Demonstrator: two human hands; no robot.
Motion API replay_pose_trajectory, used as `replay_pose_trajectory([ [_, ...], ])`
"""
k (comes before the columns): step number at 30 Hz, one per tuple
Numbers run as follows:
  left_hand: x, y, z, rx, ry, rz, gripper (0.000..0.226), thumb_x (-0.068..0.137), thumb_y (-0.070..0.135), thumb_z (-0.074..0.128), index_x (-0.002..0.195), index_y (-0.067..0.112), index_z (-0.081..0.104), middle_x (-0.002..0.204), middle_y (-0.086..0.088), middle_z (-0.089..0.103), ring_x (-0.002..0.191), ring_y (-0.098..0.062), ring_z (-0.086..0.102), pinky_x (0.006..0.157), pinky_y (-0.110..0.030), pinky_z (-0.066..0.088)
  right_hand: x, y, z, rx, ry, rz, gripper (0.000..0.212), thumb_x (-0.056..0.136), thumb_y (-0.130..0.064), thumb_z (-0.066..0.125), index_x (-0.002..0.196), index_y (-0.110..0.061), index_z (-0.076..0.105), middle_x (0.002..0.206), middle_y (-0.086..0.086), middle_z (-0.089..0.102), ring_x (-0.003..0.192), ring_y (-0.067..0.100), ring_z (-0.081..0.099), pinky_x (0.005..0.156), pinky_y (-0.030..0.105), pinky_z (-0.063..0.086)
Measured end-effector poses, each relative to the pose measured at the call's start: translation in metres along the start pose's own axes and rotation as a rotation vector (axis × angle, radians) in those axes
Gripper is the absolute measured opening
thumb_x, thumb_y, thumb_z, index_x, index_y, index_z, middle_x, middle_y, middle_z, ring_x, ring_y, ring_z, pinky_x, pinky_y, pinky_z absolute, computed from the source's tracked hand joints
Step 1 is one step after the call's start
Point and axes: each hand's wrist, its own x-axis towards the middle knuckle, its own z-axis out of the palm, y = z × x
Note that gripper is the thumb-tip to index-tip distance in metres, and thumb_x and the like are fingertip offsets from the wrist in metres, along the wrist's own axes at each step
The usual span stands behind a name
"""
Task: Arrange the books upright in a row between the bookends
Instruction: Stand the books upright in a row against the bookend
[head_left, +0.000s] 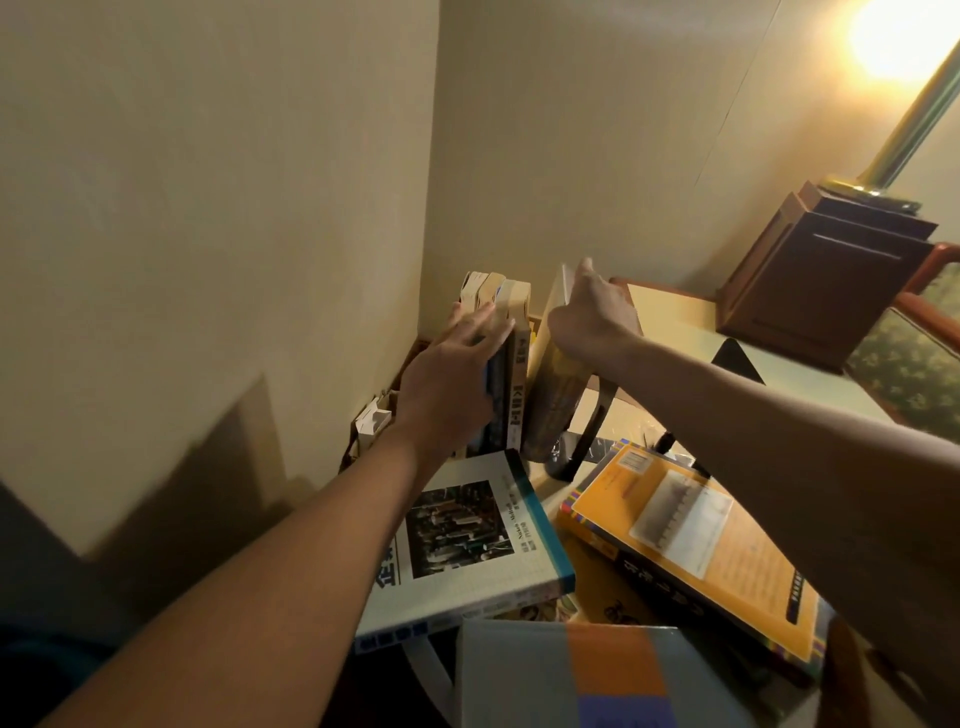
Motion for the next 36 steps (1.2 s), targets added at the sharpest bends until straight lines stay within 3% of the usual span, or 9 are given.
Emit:
replay_pose_trajectory([
  [6, -0.001, 0.004, 0.001, -0.023, 0.030, 0.023, 0.069, 0.086, 0.014, 0.070, 0.148, 0.028, 0.044, 0.157, -0.007, 0.039, 0.146, -0.039, 0.031, 0.087, -0.052, 0.056, -0.001, -0.002, 0.011, -0.156, -0.104, -0.120, 0.042, 0.093, -0.021, 0.050, 0.135, -0.014, 0.048, 0.113, 0.011, 0.061, 0.088, 0.026, 0.054, 0.064, 0.030, 0.043],
  [11, -0.001, -0.007, 0.002, 0.001, 0.001, 0.021, 0.074, 0.087, 0.011, 0.068, 0.153, 0.023, 0.036, 0.159, -0.007, 0.034, 0.149, -0.035, 0.026, 0.091, -0.051, 0.054, 0.000, 0.003, -0.002, 0.096, -0.318, 0.008, 0.031, 0.105, -0.035, 0.038, 0.121, -0.015, 0.055, 0.089, 0.007, 0.065, 0.074, 0.027, 0.070, 0.067, 0.049, 0.063],
  [16, 0.005, -0.021, 0.006, 0.099, -0.046, 0.071, 0.085, 0.077, 0.001, 0.080, 0.151, 0.019, 0.041, 0.153, -0.018, 0.039, 0.142, -0.041, 0.037, 0.081, -0.053, 0.058, -0.008, 0.003, -0.003, -0.007, -0.566, -0.123, 0.033, 0.100, -0.035, 0.054, 0.129, -0.023, 0.046, 0.109, 0.005, 0.062, 0.088, 0.022, 0.067, 0.058, 0.031, 0.060],
  [21, 0.005, -0.015, 0.008, 0.102, -0.049, 0.022, 0.084, 0.083, 0.009, 0.076, 0.154, 0.025, 0.034, 0.160, -0.011, 0.026, 0.150, -0.036, 0.020, 0.093, -0.055, 0.052, -0.012, 0.016, 0.003, -0.140, -0.334, -0.399, 0.046, 0.096, -0.031, 0.064, 0.133, -0.009, 0.048, 0.102, 0.001, 0.064, 0.068, 0.007, 0.062, 0.048, 0.015, 0.051],
  [23, 0.002, -0.011, 0.008, 0.061, -0.056, 0.005, 0.081, 0.087, 0.015, 0.071, 0.155, 0.026, 0.029, 0.163, -0.009, 0.020, 0.152, -0.033, 0.012, 0.099, -0.054, 0.049, -0.013, 0.020, 0.006, -0.165, -0.264, -0.435, 0.044, 0.097, -0.030, 0.062, 0.132, -0.008, 0.050, 0.105, 0.006, 0.068, 0.067, 0.010, 0.062, 0.052, 0.019, 0.052],
  [25, 0.002, -0.009, 0.008, 0.042, -0.074, -0.008, 0.081, 0.088, 0.017, 0.070, 0.156, 0.026, 0.027, 0.163, -0.008, 0.017, 0.153, -0.032, 0.009, 0.101, -0.054, 0.048, -0.015, 0.025, 0.008, -0.182, -0.225, -0.470, 0.049, 0.097, -0.033, 0.062, 0.136, -0.009, 0.049, 0.111, 0.011, 0.071, 0.077, 0.019, 0.065, 0.059, 0.029, 0.055],
  [29, 0.004, -0.009, 0.010, 0.071, -0.112, -0.024, 0.086, 0.087, 0.016, 0.072, 0.157, 0.027, 0.023, 0.164, -0.007, 0.014, 0.153, -0.031, 0.003, 0.103, -0.053, 0.046, -0.021, 0.029, 0.007, -0.174, -0.228, -0.478, 0.060, 0.096, -0.035, 0.064, 0.146, -0.010, 0.041, 0.116, 0.011, 0.070, 0.081, 0.018, 0.059, 0.056, 0.020, 0.042],
  [33, 0.003, -0.001, 0.006, 0.070, -0.139, -0.040, 0.086, 0.088, 0.012, 0.069, 0.158, 0.028, 0.021, 0.165, -0.007, 0.009, 0.153, -0.032, -0.001, 0.105, -0.053, 0.044, -0.034, 0.029, 0.000, -0.100, -0.268, -0.421, 0.068, 0.095, -0.033, 0.066, 0.153, -0.017, 0.033, 0.128, 0.011, 0.065, 0.108, 0.028, 0.065, 0.080, 0.030, 0.054],
  [36, -0.013, 0.005, 0.005, 0.029, -0.098, -0.042, 0.083, 0.088, 0.015, 0.069, 0.157, 0.024, 0.025, 0.165, -0.009, 0.011, 0.152, -0.037, 0.008, 0.101, -0.060, 0.048, -0.052, 0.030, -0.005, -0.042, -0.278, -0.363, 0.078, 0.094, -0.032, 0.067, 0.157, -0.018, 0.023, 0.134, 0.013, 0.062, 0.118, 0.028, 0.061, 0.085, 0.027, 0.047],
])
